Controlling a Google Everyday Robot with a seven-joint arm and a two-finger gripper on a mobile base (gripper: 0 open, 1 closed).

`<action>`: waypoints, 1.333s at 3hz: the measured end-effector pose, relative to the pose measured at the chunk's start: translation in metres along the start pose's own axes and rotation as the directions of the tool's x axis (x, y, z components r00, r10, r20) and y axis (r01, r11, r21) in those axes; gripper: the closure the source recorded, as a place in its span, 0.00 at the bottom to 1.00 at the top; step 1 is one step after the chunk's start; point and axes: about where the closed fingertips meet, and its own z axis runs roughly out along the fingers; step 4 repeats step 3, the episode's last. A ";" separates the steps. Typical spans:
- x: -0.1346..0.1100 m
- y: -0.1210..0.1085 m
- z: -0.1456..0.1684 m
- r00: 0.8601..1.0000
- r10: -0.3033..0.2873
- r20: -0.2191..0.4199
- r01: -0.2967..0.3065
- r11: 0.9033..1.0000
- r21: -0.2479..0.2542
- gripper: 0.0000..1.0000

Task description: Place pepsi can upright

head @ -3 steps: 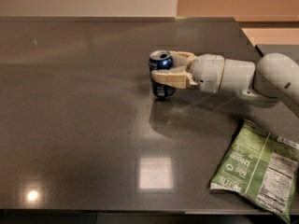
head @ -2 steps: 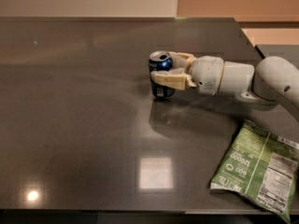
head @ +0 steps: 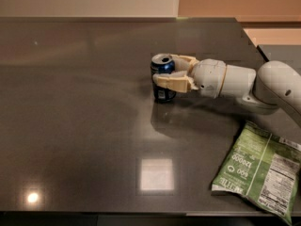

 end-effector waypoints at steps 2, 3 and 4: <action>-0.001 0.002 0.004 1.000 -0.001 0.001 0.001 1.000 -0.008 0.00; -0.001 0.003 0.004 1.000 -0.001 0.001 0.001 1.000 -0.008 0.00; -0.001 0.003 0.004 1.000 -0.001 0.001 0.001 1.000 -0.008 0.00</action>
Offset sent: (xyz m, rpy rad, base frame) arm -0.0004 0.0023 0.0004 -0.0001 -0.0006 0.0039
